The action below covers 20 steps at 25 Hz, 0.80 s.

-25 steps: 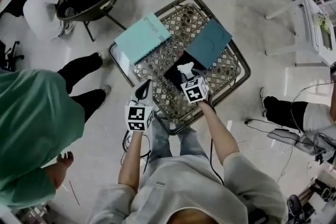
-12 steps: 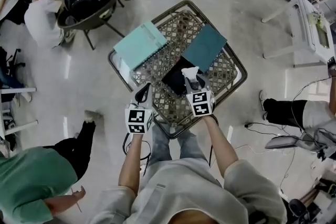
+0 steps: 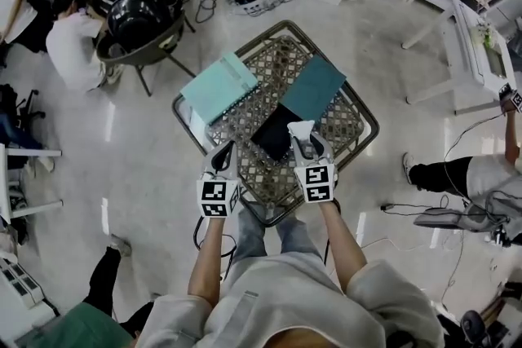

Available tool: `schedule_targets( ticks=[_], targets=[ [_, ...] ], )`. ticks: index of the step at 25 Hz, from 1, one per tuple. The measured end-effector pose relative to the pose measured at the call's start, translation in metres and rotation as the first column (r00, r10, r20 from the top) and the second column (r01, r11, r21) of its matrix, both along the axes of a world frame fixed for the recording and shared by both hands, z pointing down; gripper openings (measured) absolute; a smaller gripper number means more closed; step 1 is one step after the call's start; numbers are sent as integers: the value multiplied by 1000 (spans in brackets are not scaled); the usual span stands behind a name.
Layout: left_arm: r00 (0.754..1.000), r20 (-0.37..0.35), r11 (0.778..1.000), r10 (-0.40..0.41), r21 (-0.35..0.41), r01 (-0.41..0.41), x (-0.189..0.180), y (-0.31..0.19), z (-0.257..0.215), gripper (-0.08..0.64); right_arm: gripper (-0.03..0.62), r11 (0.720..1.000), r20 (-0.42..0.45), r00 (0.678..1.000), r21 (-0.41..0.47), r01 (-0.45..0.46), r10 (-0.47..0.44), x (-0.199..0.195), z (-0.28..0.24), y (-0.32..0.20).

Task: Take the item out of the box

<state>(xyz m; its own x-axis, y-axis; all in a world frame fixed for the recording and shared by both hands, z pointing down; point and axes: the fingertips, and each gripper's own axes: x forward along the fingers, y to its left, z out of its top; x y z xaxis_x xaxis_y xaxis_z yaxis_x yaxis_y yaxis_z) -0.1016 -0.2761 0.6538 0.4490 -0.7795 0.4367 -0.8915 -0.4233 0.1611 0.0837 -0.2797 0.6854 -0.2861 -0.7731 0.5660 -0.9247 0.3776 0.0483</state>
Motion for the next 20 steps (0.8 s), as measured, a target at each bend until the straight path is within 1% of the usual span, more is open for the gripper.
schedule_targets(
  ticks=[4, 13, 20],
  targets=[
    [1000, 6, 1000, 0, 20, 0, 2, 3, -14, 3, 148, 999, 11, 1000, 49, -8, 7, 5, -17, -3],
    [1000, 10, 994, -10, 108, 9, 1, -8, -61, 3, 144, 992, 23, 1000, 126, -21, 19, 12, -68, -12],
    [1000, 21, 983, 0, 183, -4, 3, -20, -97, 3, 142, 975, 30, 999, 218, -33, 27, 22, -111, -24]
  ],
)
